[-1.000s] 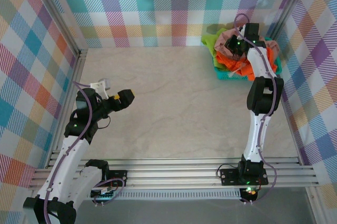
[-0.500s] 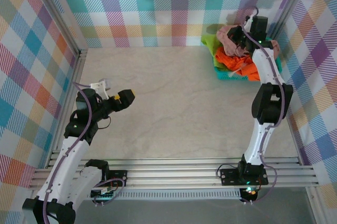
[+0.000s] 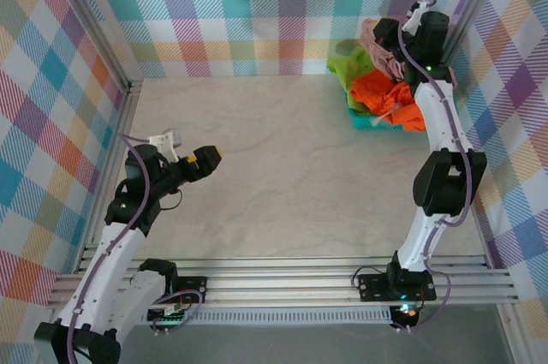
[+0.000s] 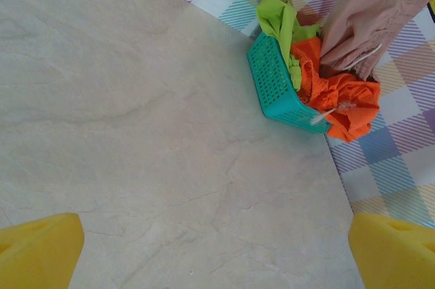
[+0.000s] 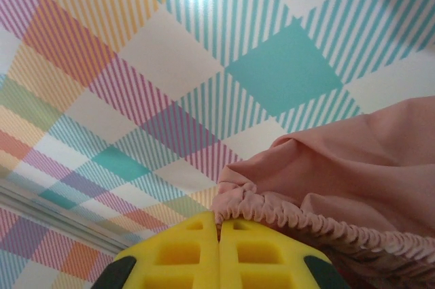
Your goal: Fold and stack the shorts
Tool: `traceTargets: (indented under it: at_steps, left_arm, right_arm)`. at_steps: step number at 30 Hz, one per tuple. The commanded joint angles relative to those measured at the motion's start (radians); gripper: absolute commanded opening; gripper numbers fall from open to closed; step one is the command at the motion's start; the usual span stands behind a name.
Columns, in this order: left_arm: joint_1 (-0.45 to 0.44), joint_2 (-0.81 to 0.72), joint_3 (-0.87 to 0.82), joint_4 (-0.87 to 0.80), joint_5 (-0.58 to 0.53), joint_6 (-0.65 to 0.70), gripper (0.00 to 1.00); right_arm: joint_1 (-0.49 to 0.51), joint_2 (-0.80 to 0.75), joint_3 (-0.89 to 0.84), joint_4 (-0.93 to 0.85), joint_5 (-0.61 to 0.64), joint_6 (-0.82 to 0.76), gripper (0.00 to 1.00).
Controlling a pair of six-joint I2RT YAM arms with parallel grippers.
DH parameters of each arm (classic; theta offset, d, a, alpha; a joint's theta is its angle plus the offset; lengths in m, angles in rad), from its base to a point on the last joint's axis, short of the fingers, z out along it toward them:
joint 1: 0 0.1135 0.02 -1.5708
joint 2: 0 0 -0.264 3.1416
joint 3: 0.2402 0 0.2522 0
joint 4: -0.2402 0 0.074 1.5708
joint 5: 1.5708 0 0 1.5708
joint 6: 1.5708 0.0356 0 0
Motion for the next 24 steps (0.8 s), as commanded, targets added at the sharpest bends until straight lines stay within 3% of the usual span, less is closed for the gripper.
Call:
traceTargets:
  at_steps: [1, 12, 24]
  left_arm:
    - [-0.013, -0.013, -0.008, 0.043, -0.011, -0.014, 1.00]
    - [-0.031, -0.002, -0.012, 0.071, -0.020, -0.028, 1.00]
    - [-0.050, 0.008, -0.015, 0.099, -0.029, -0.045, 1.00]
  right_arm:
    - [0.030, -0.040, 0.085, 0.129, -0.071, 0.025, 0.00]
    - [0.106, -0.003, 0.379, 0.102, -0.202, 0.045, 0.00]
    - [0.305, 0.000, 0.592, 0.113, -0.305, 0.044, 0.00]
